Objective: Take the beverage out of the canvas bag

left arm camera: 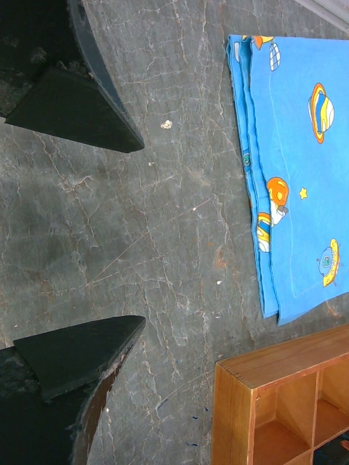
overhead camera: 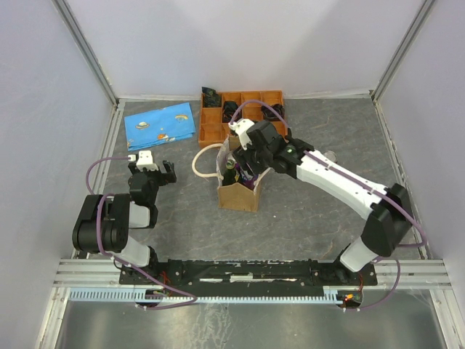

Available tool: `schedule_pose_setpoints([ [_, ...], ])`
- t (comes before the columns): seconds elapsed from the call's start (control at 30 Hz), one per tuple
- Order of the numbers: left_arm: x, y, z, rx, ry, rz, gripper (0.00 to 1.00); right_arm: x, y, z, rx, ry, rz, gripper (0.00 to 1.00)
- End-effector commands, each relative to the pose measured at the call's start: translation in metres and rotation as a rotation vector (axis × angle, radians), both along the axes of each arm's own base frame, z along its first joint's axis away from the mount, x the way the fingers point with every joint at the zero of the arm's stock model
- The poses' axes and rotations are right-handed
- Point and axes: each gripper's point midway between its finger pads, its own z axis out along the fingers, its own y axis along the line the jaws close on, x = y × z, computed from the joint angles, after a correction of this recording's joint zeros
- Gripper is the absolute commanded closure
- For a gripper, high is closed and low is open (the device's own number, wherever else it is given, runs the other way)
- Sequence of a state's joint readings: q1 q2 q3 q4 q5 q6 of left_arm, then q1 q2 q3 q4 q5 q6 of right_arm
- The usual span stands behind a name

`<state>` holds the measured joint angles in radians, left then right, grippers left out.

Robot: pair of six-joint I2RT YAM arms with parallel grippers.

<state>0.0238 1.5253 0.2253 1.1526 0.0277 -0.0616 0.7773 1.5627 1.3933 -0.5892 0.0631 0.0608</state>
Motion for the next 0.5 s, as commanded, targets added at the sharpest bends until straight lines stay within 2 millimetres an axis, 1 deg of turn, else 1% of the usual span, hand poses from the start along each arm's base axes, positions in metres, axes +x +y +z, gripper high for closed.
schedule_pose_setpoints([
  [0.0, 0.004, 0.002, 0.012, 0.038, -0.046, 0.001, 0.01, 0.012, -0.005, -0.009, -0.069, -0.022, -0.037, 0.29],
  [0.07, 0.004, 0.002, 0.012, 0.038, -0.047, 0.002, 0.01, 0.016, -0.009, -0.017, -0.099, -0.022, -0.058, 0.27],
  [0.17, 0.004, 0.002, 0.012, 0.037, -0.045, 0.001, 0.01, 0.019, -0.014, -0.032, -0.141, -0.012, -0.087, 0.17],
  [0.23, 0.004, 0.002, 0.012, 0.038, -0.046, 0.001, 0.01, 0.020, -0.017, -0.040, -0.166, 0.001, -0.099, 0.13],
  [0.47, 0.004, 0.002, 0.013, 0.038, -0.047, 0.000, 0.01, 0.018, -0.019, -0.066, -0.201, 0.043, -0.111, 0.10],
])
